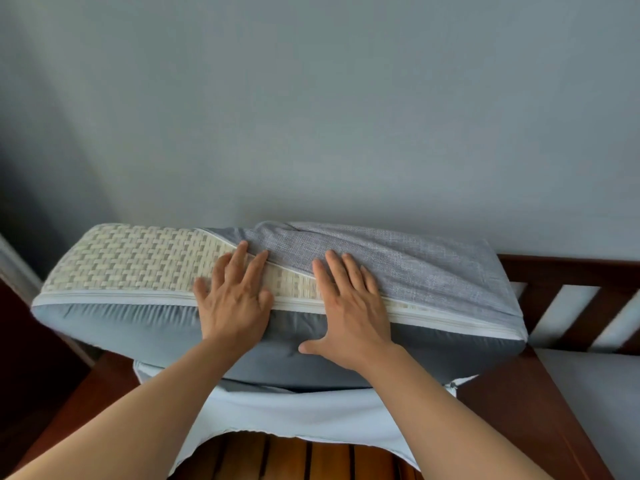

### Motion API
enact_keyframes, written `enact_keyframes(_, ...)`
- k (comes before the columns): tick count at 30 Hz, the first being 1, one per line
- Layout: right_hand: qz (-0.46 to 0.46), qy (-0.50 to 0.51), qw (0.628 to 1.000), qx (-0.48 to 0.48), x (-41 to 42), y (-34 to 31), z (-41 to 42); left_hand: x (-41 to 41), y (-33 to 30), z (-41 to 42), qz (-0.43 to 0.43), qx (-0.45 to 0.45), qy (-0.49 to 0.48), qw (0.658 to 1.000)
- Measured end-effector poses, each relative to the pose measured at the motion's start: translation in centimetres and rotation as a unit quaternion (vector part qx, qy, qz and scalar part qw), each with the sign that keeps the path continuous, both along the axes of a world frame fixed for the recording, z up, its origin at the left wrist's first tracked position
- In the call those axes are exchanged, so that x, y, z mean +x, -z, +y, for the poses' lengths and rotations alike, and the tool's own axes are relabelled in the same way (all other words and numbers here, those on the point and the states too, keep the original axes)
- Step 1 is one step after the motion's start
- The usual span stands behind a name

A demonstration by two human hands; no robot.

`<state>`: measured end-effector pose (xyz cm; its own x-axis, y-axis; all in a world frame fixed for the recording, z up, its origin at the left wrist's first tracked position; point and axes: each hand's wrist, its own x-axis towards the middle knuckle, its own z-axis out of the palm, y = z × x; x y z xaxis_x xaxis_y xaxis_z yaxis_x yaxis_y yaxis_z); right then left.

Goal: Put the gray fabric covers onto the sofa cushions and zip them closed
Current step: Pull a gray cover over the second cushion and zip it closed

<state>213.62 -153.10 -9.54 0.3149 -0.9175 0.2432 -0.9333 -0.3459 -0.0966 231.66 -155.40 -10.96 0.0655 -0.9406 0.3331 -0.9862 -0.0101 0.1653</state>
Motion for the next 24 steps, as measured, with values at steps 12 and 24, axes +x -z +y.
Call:
enact_keyframes(12,0.051,-0.039,0.995,0.072,3.1,-1.8,-3.4,5.4,-0.7,-3.3,0.003,-0.005,0.057,0.998)
enact_keyframes(24,0.002,-0.010,0.995,0.098,14.2,-3.0,-9.7,13.8,-3.6,-12.8,-0.016,-0.015,0.139,0.990)
